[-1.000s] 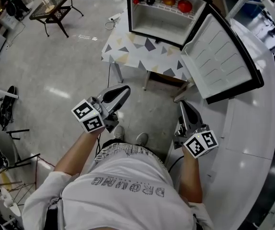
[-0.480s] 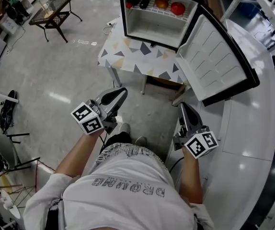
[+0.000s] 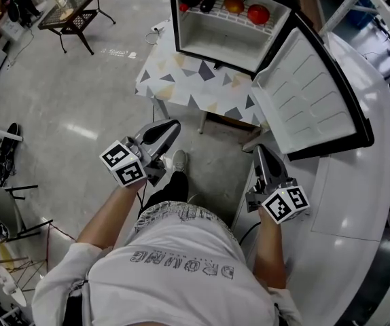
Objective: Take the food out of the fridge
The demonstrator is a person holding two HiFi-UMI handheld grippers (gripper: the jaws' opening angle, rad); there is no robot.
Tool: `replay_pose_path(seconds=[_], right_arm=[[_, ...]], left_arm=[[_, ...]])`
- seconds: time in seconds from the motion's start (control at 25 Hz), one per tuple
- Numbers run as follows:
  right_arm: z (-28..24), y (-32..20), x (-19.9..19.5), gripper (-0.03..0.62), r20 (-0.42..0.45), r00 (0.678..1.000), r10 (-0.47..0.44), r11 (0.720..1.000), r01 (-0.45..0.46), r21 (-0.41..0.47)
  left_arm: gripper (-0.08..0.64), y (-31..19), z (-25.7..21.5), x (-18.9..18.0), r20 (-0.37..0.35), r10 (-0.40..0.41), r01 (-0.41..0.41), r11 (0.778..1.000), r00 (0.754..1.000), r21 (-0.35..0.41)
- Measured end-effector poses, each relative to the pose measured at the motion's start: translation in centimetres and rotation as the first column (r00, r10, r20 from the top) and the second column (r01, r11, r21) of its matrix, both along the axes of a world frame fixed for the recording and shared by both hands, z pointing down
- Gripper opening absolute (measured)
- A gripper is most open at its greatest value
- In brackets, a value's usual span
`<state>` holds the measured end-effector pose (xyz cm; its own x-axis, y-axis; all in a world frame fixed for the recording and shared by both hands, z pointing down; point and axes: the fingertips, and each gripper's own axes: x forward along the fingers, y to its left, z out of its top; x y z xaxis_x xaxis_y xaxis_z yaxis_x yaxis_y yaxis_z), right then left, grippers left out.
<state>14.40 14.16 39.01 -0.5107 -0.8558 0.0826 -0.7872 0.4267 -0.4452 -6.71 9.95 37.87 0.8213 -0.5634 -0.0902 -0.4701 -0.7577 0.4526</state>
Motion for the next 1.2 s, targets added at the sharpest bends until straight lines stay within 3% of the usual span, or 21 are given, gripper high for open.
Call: replay_pose_path(seconds=[0.68, 1.2], right_arm=[[1.8, -13.8, -1.6, -0.011, -0.015, 1.000, 0.021, 0.998, -0.022, -0.057], [1.1, -22.0, -3.4, -0.011, -0.035, 0.995, 0.094, 0.994, -0.096, -0.057]], left_arm=[[0.018, -14.2, 2.6, -1.1, 0.004, 0.032, -0.031, 0.998, 0.999, -0.061], [0.020, -23.7, 2.0, -1.7, 0.004, 0.112, -0.112, 0.992, 0.994, -0.052]])
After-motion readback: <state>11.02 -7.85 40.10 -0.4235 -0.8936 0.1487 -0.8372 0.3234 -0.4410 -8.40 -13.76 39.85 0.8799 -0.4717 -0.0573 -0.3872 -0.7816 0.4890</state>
